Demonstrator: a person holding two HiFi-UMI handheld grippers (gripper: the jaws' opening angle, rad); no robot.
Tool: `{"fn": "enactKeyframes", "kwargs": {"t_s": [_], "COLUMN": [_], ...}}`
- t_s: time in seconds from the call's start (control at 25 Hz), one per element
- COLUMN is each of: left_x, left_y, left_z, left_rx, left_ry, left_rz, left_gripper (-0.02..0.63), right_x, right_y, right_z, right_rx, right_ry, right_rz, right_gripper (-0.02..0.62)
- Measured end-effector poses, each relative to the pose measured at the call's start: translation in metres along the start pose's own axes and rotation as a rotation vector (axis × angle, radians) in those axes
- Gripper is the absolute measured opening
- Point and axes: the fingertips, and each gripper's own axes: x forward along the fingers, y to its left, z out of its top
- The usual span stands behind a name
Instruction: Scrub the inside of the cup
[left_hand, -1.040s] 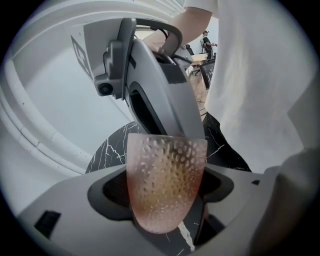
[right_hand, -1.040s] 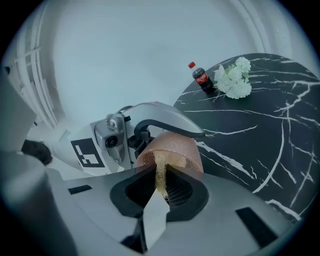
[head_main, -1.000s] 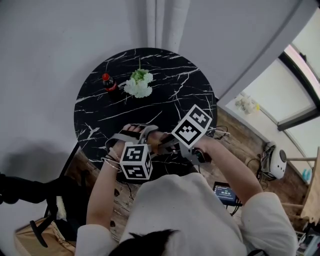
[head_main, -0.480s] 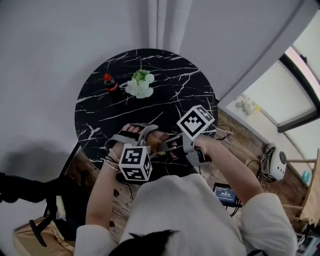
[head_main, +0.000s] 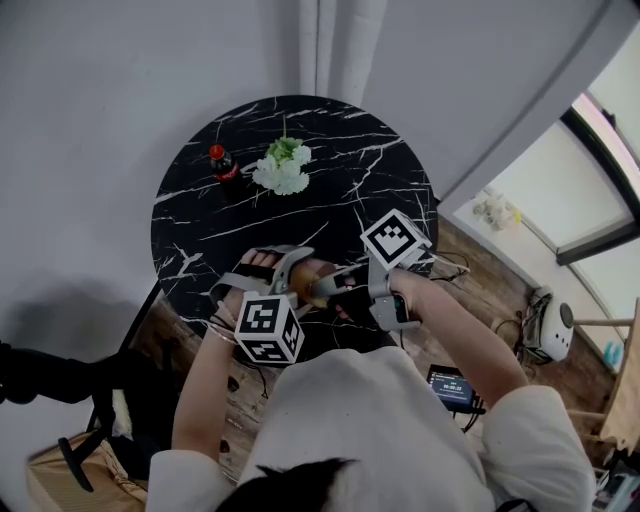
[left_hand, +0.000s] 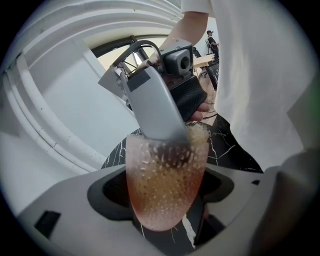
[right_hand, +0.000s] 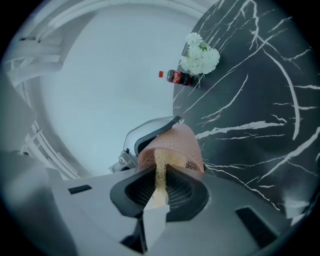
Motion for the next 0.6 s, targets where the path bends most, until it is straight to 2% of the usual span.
{"fn": "enactKeyframes", "kwargs": {"t_s": [0.16, 0.4, 0.6], "left_x": [-0.0037, -0.0055, -0.0080], "left_y": [0.0044, 0.0044, 0.0090], "left_z": [-0.0010, -0.0074, -0.0092], "left_rx": [-0.029, -0.043, -0.044], "left_ry": [-0.009, -0.001, 0.001], "left_rz": [0.043, 0.079, 0.120], "left_gripper": [0.376, 0.376, 0.376], "right_x": [0.0005, 0.0071, 0.0076], "right_y": [0.0047, 0.0039, 0.0065], "right_z": [0.0036, 0.0057, 0.0105], "right_rx": [0.080, 0.122, 0.201], "right_ry": [-0.044, -0.057, -0.107], "right_rz": [0.072, 0.062, 0.122], "right_gripper": [0.057, 0.057, 0.057]}}
